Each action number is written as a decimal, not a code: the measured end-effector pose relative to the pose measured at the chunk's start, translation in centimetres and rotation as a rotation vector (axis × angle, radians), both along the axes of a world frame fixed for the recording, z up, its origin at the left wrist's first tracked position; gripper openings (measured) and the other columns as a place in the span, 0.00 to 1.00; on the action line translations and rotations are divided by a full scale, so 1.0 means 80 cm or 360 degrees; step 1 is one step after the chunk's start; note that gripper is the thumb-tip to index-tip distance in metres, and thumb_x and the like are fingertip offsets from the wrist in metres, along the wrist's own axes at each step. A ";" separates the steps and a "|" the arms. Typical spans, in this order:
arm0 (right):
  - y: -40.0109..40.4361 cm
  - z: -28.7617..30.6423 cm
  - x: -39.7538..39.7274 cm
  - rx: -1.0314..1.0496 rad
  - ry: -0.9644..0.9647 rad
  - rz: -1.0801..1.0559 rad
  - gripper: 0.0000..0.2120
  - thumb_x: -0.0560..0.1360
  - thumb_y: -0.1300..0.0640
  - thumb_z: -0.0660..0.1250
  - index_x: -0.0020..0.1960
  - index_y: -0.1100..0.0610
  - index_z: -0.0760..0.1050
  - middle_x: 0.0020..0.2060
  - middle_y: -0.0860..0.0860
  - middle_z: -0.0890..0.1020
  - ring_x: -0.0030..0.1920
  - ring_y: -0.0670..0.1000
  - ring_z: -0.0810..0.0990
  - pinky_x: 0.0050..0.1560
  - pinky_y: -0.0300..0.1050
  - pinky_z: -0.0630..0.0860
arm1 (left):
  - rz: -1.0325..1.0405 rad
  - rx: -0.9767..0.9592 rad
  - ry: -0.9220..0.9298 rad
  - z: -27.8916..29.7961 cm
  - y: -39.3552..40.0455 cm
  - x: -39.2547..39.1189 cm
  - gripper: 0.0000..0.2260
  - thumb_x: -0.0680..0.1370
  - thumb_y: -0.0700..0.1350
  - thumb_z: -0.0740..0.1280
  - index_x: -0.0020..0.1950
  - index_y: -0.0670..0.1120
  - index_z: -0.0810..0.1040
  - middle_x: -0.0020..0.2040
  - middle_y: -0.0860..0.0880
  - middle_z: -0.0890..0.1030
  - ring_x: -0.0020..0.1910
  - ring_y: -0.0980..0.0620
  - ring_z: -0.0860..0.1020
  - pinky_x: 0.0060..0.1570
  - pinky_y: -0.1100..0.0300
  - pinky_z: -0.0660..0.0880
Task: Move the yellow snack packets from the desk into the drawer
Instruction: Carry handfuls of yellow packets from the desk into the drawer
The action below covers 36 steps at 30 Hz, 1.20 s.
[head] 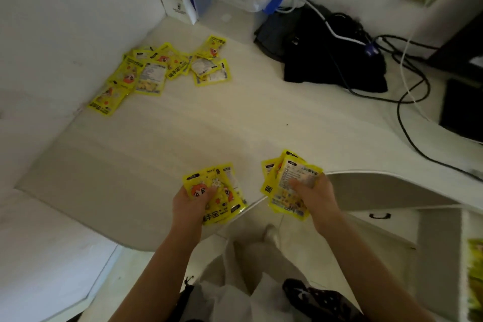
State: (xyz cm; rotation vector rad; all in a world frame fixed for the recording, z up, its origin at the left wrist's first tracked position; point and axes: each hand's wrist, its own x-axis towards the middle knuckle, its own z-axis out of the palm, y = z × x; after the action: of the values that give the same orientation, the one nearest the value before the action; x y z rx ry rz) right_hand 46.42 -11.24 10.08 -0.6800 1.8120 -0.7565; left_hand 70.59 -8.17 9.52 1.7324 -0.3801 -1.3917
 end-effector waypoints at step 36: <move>0.615 0.006 -0.378 -0.0057 -0.0134 -0.1356 0.17 0.70 0.62 0.73 0.57 0.59 0.72 0.50 0.55 0.82 0.48 0.55 0.83 0.50 0.56 0.81 | -0.1397 -0.0052 0.0006 0.008 0.373 -0.491 0.13 0.70 0.35 0.74 0.51 0.45 0.80 0.46 0.48 0.84 0.42 0.51 0.83 0.35 0.61 0.78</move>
State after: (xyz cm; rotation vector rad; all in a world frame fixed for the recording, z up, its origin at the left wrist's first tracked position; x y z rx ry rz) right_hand 16.19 38.00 10.53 0.1497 1.9976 -1.3406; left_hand 31.30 21.64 10.13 1.5851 -1.2578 -1.9564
